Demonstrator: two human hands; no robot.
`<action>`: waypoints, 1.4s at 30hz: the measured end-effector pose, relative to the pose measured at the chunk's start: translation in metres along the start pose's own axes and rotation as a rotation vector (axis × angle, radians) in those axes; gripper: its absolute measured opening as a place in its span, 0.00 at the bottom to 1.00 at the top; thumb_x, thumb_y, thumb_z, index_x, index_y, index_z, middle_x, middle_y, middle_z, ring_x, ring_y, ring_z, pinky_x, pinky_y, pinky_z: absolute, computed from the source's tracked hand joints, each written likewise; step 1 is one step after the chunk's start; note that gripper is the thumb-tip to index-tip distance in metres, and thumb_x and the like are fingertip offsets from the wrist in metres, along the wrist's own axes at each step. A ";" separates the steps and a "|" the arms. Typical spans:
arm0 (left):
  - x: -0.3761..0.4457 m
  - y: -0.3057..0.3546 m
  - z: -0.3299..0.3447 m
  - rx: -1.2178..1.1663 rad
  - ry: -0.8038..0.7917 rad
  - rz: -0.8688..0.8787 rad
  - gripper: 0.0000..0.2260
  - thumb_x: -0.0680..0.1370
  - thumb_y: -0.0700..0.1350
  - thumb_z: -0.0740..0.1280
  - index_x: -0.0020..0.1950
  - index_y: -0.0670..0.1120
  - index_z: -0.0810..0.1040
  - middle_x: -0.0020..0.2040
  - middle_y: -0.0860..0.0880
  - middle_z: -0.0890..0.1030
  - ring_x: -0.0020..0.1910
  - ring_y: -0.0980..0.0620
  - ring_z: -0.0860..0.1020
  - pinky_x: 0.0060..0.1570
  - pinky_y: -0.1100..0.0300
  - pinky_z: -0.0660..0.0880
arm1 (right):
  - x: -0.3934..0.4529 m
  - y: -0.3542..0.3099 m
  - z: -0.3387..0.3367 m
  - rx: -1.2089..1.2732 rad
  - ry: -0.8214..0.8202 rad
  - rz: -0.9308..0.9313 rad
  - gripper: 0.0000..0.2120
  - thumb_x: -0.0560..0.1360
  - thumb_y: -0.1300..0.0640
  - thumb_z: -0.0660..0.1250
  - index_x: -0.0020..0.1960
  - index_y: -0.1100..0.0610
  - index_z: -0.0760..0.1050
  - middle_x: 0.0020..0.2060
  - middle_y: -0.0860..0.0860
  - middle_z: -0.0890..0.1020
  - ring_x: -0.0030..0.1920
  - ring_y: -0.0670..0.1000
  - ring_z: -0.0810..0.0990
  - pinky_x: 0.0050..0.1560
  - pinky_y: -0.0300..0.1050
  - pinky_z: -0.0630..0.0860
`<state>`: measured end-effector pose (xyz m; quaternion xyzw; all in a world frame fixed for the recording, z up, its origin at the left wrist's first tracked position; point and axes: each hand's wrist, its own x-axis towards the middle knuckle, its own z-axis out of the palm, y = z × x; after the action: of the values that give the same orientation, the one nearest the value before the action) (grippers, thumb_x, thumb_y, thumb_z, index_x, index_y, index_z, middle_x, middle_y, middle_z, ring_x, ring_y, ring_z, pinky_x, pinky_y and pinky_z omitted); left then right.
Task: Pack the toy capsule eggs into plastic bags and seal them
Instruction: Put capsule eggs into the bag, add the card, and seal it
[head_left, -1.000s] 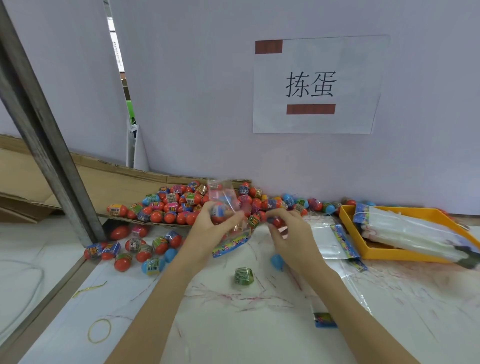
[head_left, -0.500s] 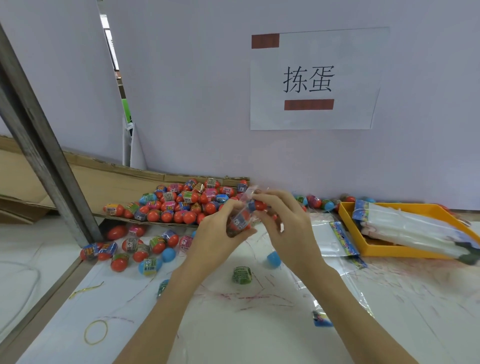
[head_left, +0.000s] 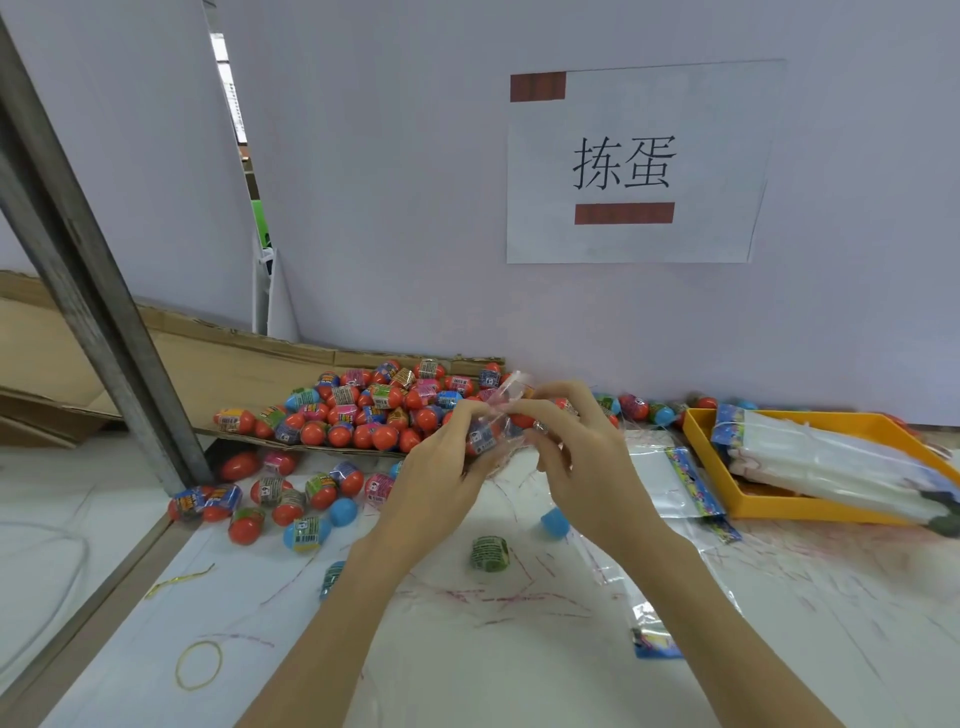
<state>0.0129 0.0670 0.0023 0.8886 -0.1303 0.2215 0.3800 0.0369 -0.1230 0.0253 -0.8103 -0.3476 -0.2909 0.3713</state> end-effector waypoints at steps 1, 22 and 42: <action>0.000 0.000 -0.001 -0.013 -0.002 -0.003 0.14 0.83 0.51 0.68 0.67 0.53 0.71 0.44 0.57 0.80 0.36 0.59 0.76 0.35 0.68 0.69 | 0.000 0.000 0.000 0.030 -0.021 0.003 0.13 0.82 0.65 0.65 0.63 0.55 0.82 0.60 0.51 0.75 0.41 0.42 0.77 0.44 0.35 0.78; 0.004 0.017 -0.014 -0.508 -0.020 -0.282 0.15 0.71 0.57 0.79 0.56 0.61 0.85 0.49 0.52 0.86 0.43 0.44 0.83 0.45 0.47 0.85 | 0.003 0.007 0.000 0.201 -0.100 0.232 0.10 0.79 0.54 0.71 0.57 0.41 0.76 0.50 0.42 0.81 0.44 0.46 0.82 0.42 0.39 0.81; 0.004 0.024 -0.020 -0.898 -0.249 -0.489 0.21 0.72 0.53 0.77 0.65 0.59 0.83 0.61 0.50 0.86 0.60 0.47 0.85 0.60 0.48 0.82 | 0.005 0.006 -0.002 0.321 -0.009 0.367 0.06 0.79 0.54 0.70 0.54 0.44 0.82 0.47 0.47 0.84 0.41 0.49 0.83 0.41 0.43 0.83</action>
<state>0.0004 0.0651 0.0314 0.6622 -0.0453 -0.0585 0.7456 0.0442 -0.1252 0.0277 -0.7919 -0.2379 -0.1560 0.5404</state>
